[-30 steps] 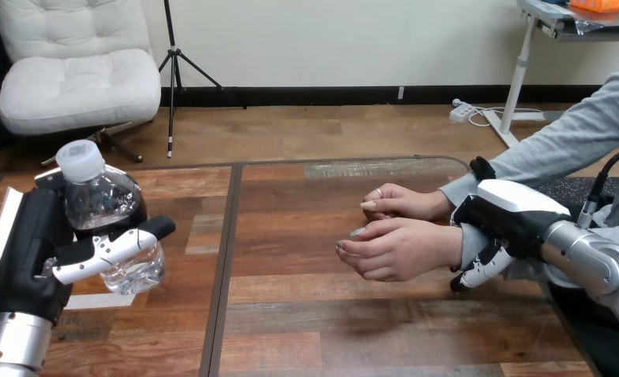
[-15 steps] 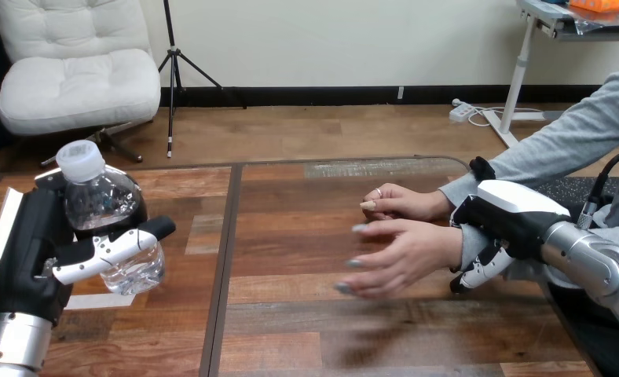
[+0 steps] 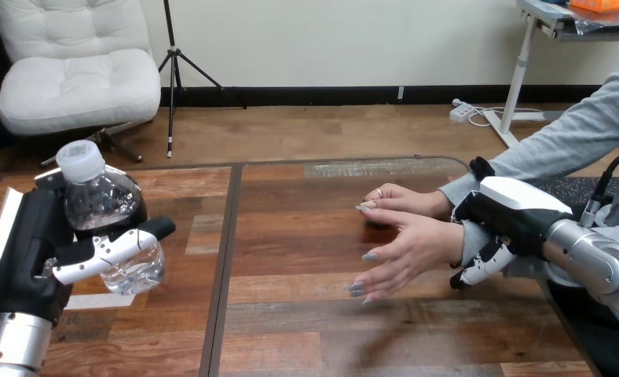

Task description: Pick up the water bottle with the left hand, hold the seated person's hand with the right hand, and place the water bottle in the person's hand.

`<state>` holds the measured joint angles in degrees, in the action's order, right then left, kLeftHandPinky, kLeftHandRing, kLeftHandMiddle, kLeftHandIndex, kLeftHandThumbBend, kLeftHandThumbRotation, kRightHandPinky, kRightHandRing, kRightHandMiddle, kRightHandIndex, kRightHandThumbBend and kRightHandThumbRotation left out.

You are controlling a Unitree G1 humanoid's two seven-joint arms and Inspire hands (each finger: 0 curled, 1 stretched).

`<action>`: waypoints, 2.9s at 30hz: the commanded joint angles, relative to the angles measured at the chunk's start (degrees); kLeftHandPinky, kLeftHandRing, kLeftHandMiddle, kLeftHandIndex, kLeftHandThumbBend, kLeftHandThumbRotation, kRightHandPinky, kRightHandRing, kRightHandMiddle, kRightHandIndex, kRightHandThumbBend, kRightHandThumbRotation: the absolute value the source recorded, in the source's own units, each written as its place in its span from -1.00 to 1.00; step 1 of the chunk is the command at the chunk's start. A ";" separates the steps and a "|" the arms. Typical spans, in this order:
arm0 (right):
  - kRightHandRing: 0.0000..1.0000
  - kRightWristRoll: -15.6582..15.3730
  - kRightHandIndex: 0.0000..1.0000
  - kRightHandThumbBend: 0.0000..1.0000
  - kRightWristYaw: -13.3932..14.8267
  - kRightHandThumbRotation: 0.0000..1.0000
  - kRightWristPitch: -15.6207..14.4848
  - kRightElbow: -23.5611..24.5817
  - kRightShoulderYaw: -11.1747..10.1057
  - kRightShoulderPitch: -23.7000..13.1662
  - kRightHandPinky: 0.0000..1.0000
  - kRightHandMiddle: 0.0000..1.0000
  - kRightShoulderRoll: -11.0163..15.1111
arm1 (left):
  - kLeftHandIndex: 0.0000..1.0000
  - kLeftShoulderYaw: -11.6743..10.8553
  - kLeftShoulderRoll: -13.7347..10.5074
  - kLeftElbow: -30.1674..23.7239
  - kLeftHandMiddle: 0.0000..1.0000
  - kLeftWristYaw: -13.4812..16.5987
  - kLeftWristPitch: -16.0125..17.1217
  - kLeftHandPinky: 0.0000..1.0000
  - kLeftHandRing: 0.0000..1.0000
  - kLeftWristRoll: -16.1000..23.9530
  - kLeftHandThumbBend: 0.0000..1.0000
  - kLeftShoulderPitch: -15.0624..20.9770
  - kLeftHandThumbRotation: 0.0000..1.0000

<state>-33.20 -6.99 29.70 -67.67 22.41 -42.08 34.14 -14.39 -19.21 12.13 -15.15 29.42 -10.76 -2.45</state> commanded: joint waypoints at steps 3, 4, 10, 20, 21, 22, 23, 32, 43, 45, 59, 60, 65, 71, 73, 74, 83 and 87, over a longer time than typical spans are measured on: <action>-0.45 1.78 -0.25 0.55 1.20 -1.00 1.58 2.84 -1.74 -1.72 -0.56 -0.31 0.00 | -0.21 -0.17 0.34 -3.16 -0.24 0.25 0.88 -0.44 -0.32 -0.36 0.26 2.73 -1.00; -0.45 1.85 -0.25 0.56 1.23 -1.00 1.71 2.85 -1.81 -1.68 -0.55 -0.31 0.00 | -0.21 -0.05 0.39 -3.27 -0.24 0.32 0.90 -0.44 -0.32 -0.19 0.26 2.77 -1.00; -0.44 2.00 -0.25 0.57 1.23 -1.00 1.74 3.21 -1.99 -1.63 -0.55 -0.31 0.09 | -0.22 0.57 0.87 -4.05 -0.24 0.33 0.18 -0.44 -0.32 -0.27 0.29 2.91 -1.00; -0.45 2.48 -0.25 0.57 0.86 -1.00 1.91 3.98 -2.33 -1.63 -0.56 -0.31 0.38 | -0.22 1.19 1.42 -5.48 -0.23 0.53 -1.59 -0.44 -0.32 -0.10 0.31 2.64 -1.00; -0.45 2.51 -0.25 0.57 0.85 -1.00 1.95 4.01 -2.36 -1.62 -0.56 -0.31 0.40 | -0.22 1.19 1.49 -5.73 -0.23 0.63 -1.88 -0.44 -0.32 -0.01 0.31 2.56 -1.00; -0.45 2.50 -0.25 0.57 1.06 -1.00 2.21 4.01 -2.37 -1.62 -0.56 -0.31 0.47 | -0.22 1.22 1.57 -5.67 -0.23 0.48 -1.70 -0.44 -0.32 -0.01 0.32 2.59 -1.00; -0.45 2.48 -0.25 0.58 1.22 -1.00 2.38 3.99 -2.37 -1.62 -0.56 -0.31 0.49 | -0.22 1.20 1.63 -5.55 -0.23 0.31 -1.50 -0.44 -0.32 -0.03 0.32 2.65 -1.00; -0.45 2.72 -0.26 0.60 0.84 -1.00 2.28 4.81 -2.52 -1.66 -0.56 -0.31 0.74 | -0.21 1.07 1.85 -4.99 -0.23 -0.69 -1.07 -0.44 -0.32 -0.35 0.31 2.87 -1.00; -0.45 3.05 -0.26 0.60 1.03 -1.00 2.46 5.62 -2.64 -1.52 -0.55 -0.30 0.80 | -0.21 1.47 2.09 -5.33 -0.23 -0.67 -1.56 -0.44 -0.31 -0.42 0.30 3.03 -1.00; -0.45 3.08 -0.26 0.60 0.99 -1.00 2.48 5.75 -2.62 -1.51 -0.56 -0.31 0.83 | -0.22 1.58 2.14 -5.18 -0.23 -0.68 -1.47 -0.44 -0.32 -0.40 0.30 3.18 -1.00; -0.44 3.06 -0.26 0.61 1.25 -1.00 3.42 6.74 -2.62 -1.62 -0.54 -0.30 1.06 | -0.23 3.88 2.53 -5.29 -0.26 -1.10 -2.25 -0.46 -0.34 0.58 0.31 4.71 -1.00; -0.44 3.10 -0.26 0.60 1.17 -1.00 3.41 6.81 -2.65 -1.62 -0.54 -0.30 1.07 | -0.23 4.01 2.57 -5.35 -0.26 -1.13 -2.33 -0.46 -0.34 0.57 0.31 4.76 -1.00; -0.43 3.18 -0.25 0.60 1.24 -1.00 3.46 7.81 -2.80 -1.46 -0.53 -0.30 1.16 | -0.23 4.77 2.99 -4.79 -0.25 -2.23 -1.90 -0.47 -0.34 -0.28 0.30 5.60 -1.00; -0.43 3.24 -0.25 0.60 1.02 -1.00 3.56 8.34 -2.84 -1.41 -0.52 -0.29 1.31 | -0.22 5.67 3.41 -4.27 -0.24 -2.54 -1.41 -0.48 -0.35 -0.02 0.30 6.58 -1.00; -0.42 3.42 -0.25 0.60 0.78 -1.00 3.53 8.55 -2.96 -1.39 -0.52 -0.29 1.30 | -0.22 5.97 3.55 -4.04 -0.24 -2.72 -1.42 -0.49 -0.36 -0.05 0.29 6.98 -1.00; -0.42 3.54 -0.25 0.60 0.67 -1.00 3.53 8.64 -3.03 -1.37 -0.52 -0.29 1.29 | -0.22 6.09 3.61 -4.00 -0.24 -2.78 -1.53 -0.49 -0.36 -0.05 0.28 7.13 -1.00; -0.42 4.06 -0.25 0.60 0.34 -1.00 3.88 9.27 -3.28 -1.18 -0.50 -0.29 1.30 | -0.22 7.31 4.47 -4.10 -0.24 -2.48 -2.36 -0.48 -0.35 0.86 0.31 8.39 -1.00; -0.42 4.21 -0.26 0.60 0.21 -1.00 4.16 9.49 -3.37 -1.12 -0.51 -0.29 1.28 | -0.23 7.85 4.94 -3.69 -0.25 -2.09 -2.62 -0.49 -0.36 1.75 0.34 9.29 -1.00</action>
<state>-31.28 -7.04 32.13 -61.33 21.55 -41.67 34.36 -7.35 -14.76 10.82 -17.87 26.71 -9.56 0.79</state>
